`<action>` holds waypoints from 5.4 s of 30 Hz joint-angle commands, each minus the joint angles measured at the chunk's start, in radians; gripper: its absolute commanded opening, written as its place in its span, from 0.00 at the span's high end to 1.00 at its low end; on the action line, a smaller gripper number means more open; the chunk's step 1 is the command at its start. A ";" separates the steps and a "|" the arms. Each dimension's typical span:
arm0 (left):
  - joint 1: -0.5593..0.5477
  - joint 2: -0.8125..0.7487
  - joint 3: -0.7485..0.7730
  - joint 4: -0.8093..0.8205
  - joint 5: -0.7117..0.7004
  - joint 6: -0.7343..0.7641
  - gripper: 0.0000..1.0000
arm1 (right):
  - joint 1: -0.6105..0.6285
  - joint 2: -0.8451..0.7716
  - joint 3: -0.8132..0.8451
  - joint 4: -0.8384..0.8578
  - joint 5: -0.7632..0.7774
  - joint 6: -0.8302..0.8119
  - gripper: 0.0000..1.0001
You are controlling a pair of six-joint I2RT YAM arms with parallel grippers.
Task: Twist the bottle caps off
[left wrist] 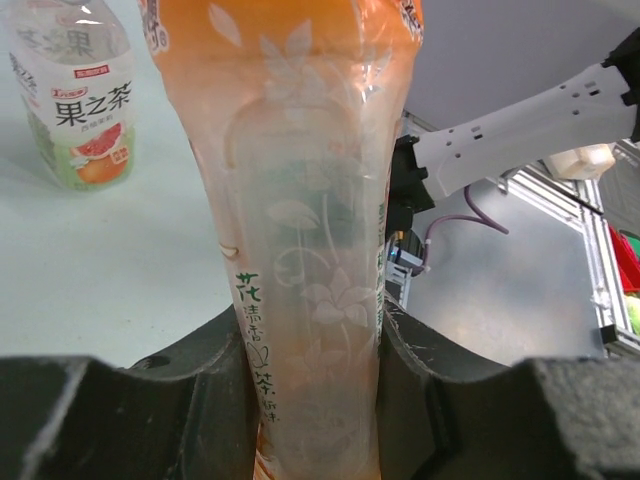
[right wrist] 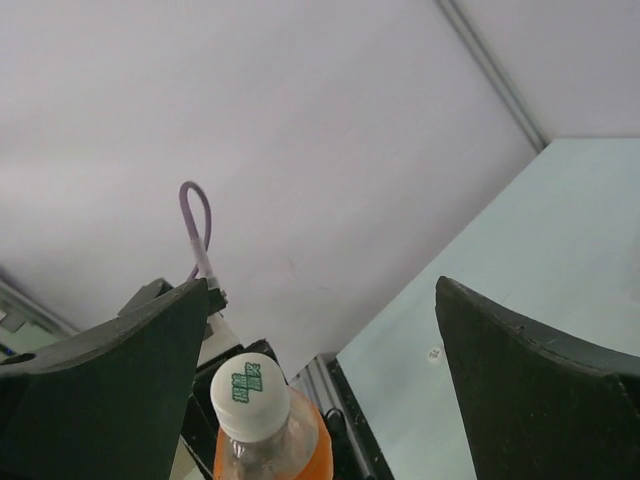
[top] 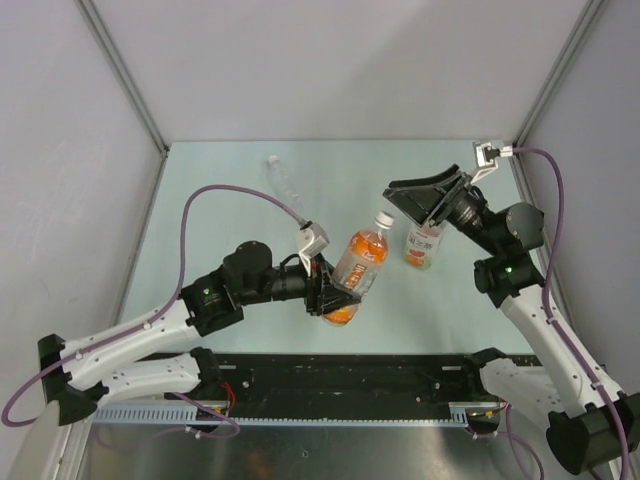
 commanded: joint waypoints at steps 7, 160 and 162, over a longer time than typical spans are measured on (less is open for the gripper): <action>-0.003 0.014 0.033 -0.126 -0.231 0.060 1.00 | -0.007 -0.022 0.105 -0.275 0.195 -0.083 0.01; -0.235 0.337 0.339 -0.590 -1.176 0.002 1.00 | 0.287 0.384 0.594 -1.073 0.610 -0.292 0.05; -0.239 0.342 0.347 -0.594 -1.181 0.005 1.00 | 0.286 0.386 0.590 -1.065 0.598 -0.288 0.11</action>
